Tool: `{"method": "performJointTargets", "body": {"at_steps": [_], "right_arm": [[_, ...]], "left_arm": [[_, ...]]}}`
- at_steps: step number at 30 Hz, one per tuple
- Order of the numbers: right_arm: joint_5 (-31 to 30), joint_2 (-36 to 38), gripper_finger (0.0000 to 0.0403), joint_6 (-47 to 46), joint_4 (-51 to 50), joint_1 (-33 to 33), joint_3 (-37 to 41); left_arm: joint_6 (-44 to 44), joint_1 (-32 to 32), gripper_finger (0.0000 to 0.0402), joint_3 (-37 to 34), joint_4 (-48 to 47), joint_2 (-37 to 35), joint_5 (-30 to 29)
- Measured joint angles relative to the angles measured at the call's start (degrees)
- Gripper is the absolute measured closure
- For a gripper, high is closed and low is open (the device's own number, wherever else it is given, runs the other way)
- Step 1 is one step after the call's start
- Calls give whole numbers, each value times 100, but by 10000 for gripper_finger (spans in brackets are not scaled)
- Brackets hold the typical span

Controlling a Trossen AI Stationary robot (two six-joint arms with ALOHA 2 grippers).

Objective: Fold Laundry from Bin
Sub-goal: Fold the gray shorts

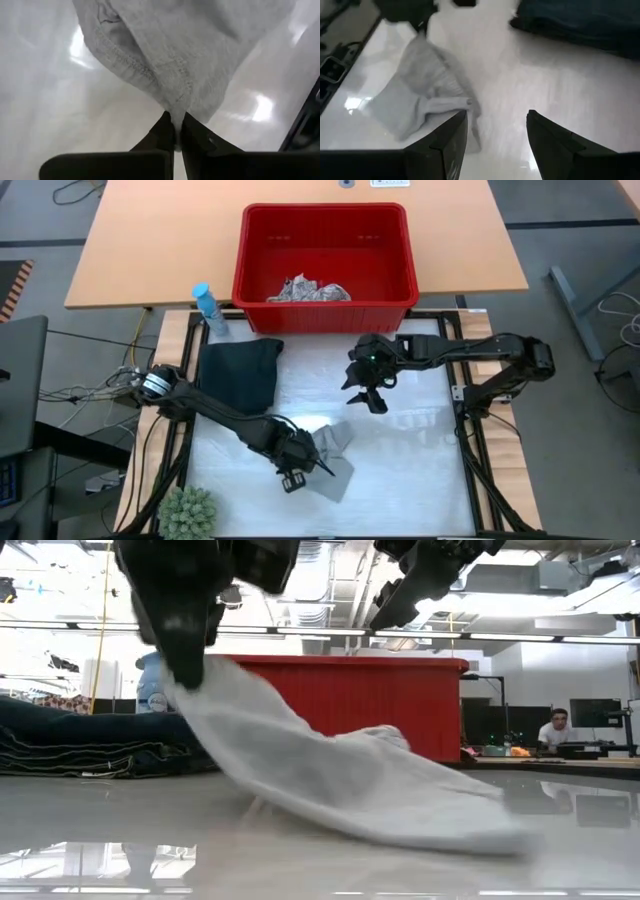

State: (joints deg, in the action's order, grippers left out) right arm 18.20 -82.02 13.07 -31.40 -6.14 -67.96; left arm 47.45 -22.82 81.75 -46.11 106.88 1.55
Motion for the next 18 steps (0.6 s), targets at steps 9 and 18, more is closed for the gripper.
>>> {"method": "performJointTargets", "body": {"at_steps": [9, 18], "right_arm": [[548, -2, 177, 417, 377, 219, 0], [554, -322, 177, 839, 1279, 502, 0]], "left_arm": [[-2164, 74, 399, 1121, -1482, 1, -89], [-4096, 183, 400, 1531, -1570, 1, 18]]}}
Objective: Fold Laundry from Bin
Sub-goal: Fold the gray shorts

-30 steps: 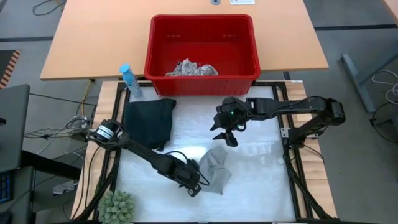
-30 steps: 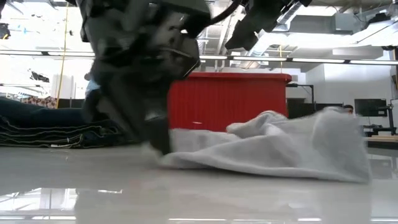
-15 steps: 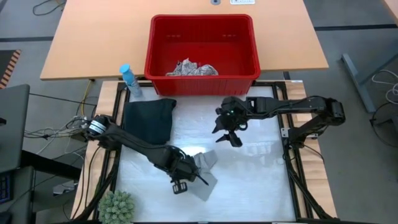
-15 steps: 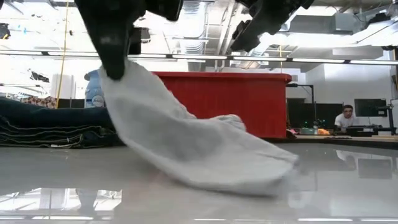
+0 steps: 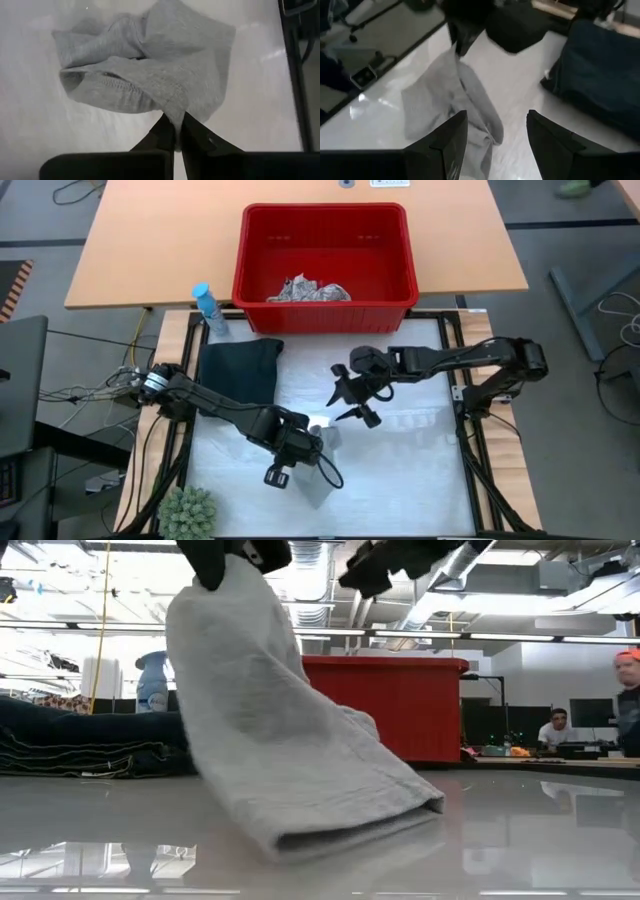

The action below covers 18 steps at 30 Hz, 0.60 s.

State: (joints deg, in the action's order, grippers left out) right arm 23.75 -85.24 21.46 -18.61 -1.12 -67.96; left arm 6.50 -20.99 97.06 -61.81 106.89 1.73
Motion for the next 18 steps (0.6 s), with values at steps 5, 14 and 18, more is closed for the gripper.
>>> {"method": "performJointTargets", "body": {"at_steps": [5, 14, 18], "right_arm": [[37, -427, 177, 384, 214, 13, 2], [643, -996, 177, 505, 485, 13, 2], [665, -1236, 177, 603, 499, 15, 2]], "left_arm": [[-1044, 0, 400, 146, -271, 0, -1], [-2156, -2, 400, 144, -505, 2, -260], [-2495, -2, 400, 142, -537, 2, -589]]}}
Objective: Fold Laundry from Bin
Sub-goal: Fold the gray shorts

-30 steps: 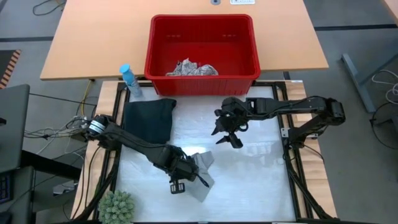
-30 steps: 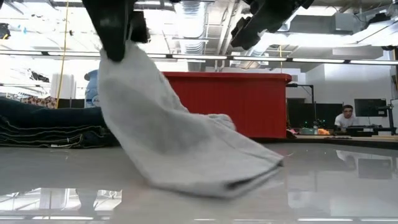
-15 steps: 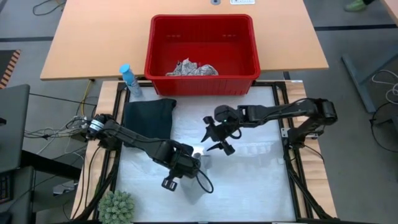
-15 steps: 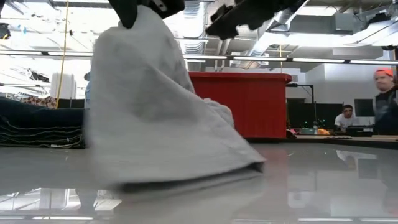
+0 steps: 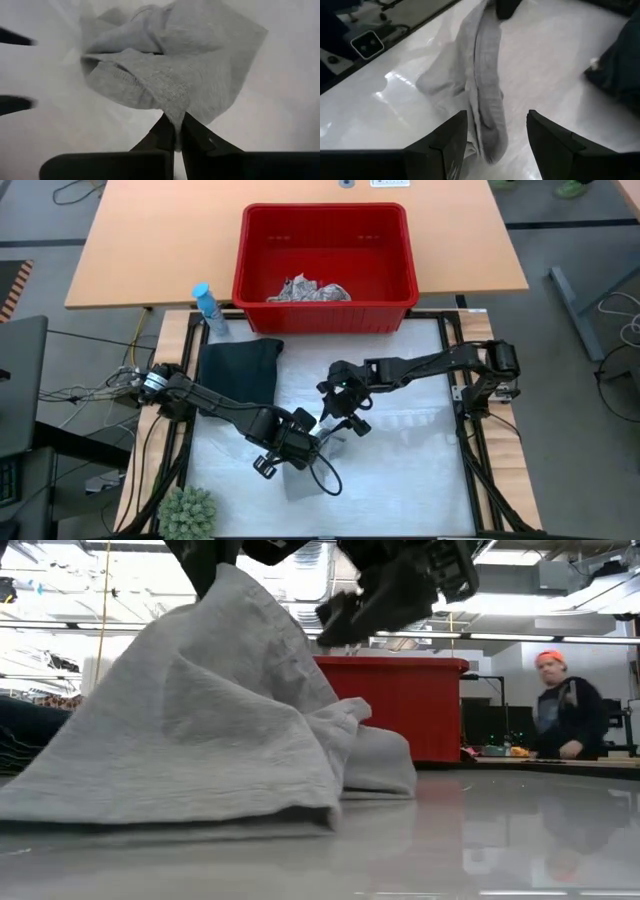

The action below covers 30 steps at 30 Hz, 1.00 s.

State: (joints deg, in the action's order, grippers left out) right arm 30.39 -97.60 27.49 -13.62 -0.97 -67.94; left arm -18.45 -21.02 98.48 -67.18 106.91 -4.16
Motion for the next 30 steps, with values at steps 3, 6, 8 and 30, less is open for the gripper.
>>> {"method": "performJointTargets", "body": {"at_steps": [3, 6, 8, 30], "right_arm": [[100, -218, 177, 33, 6, -2, 0], [114, -419, 177, 110, 6, -2, 0], [116, -514, 177, 107, -30, -7, 0], [138, -579, 177, -90, 316, 166, 0]], "left_arm": [[-78, 0, 400, 0, 2, 0, -190], [-88, 2, 400, 0, -21, 0, -276], [-88, 2, 400, 0, -84, 0, -279], [124, 177, 399, 0, -170, 0, -558]]}}
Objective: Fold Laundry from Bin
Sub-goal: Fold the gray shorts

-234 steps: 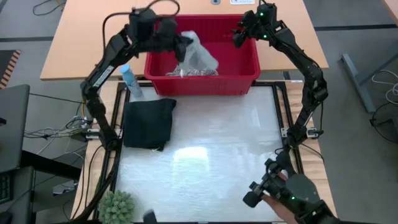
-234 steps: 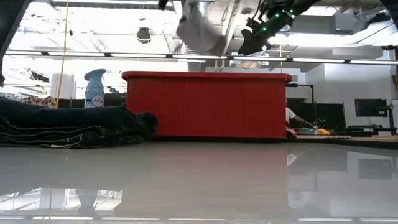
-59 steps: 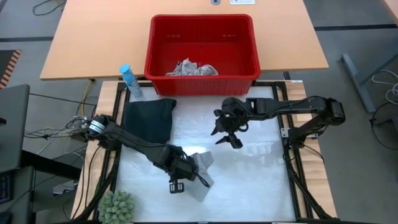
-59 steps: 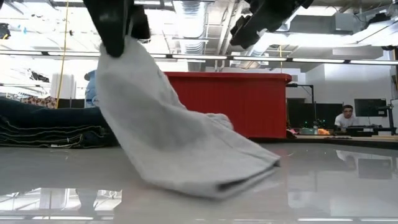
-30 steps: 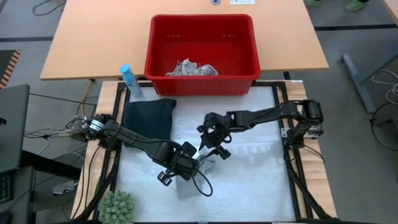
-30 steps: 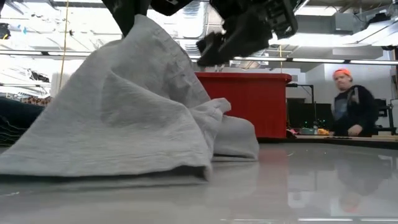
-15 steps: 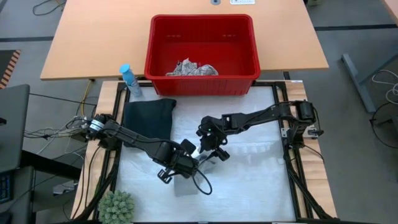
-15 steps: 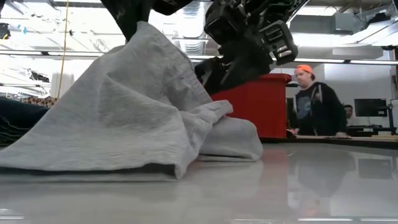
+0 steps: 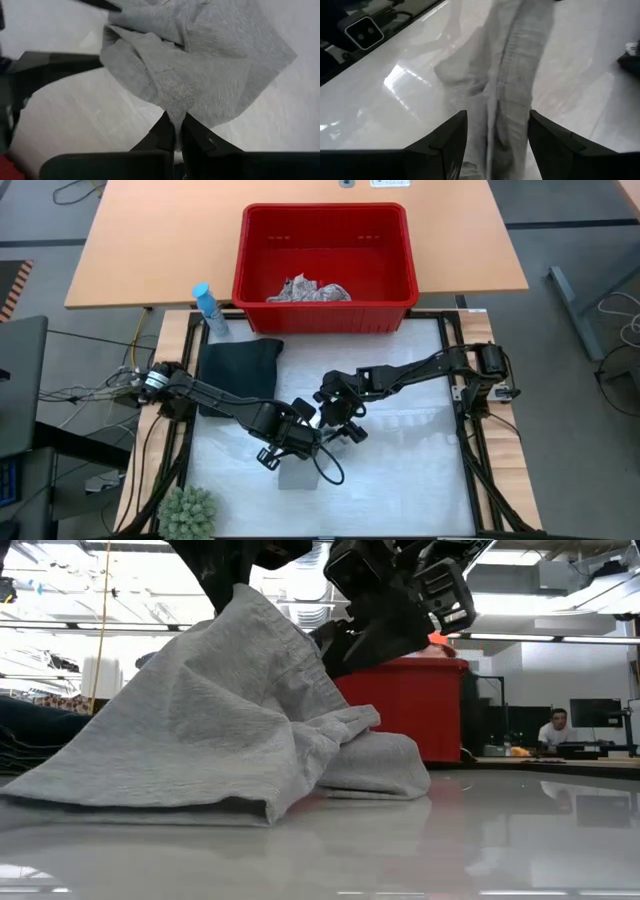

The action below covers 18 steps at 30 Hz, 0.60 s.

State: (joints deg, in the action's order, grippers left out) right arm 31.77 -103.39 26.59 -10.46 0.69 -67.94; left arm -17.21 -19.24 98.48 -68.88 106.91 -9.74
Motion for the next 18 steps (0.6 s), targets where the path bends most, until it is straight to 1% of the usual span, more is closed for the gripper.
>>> {"method": "performJointTargets", "body": {"at_steps": [4, 8, 10, 13, 16, 18], "right_arm": [[-59, 0, 177, 0, 4, 99, 0], [-446, -112, 177, 68, 120, 180, -4], [-494, -254, 177, 61, 105, 197, -2], [-717, -412, 182, -128, 173, 189, -1], [-1007, -468, 208, -197, 207, 179, -4], [-1039, -472, 240, -210, 131, 175, -2]], "left_arm": [[8, 49, 399, 0, 0, 0, -16], [106, 59, 399, -2, 0, 0, -86], [145, 59, 399, -2, -5, 0, -148], [201, 59, 399, -2, -116, 0, -46], [386, 52, 399, -2, -140, 0, -17], [476, 52, 399, -3, -151, 0, -65]]}}
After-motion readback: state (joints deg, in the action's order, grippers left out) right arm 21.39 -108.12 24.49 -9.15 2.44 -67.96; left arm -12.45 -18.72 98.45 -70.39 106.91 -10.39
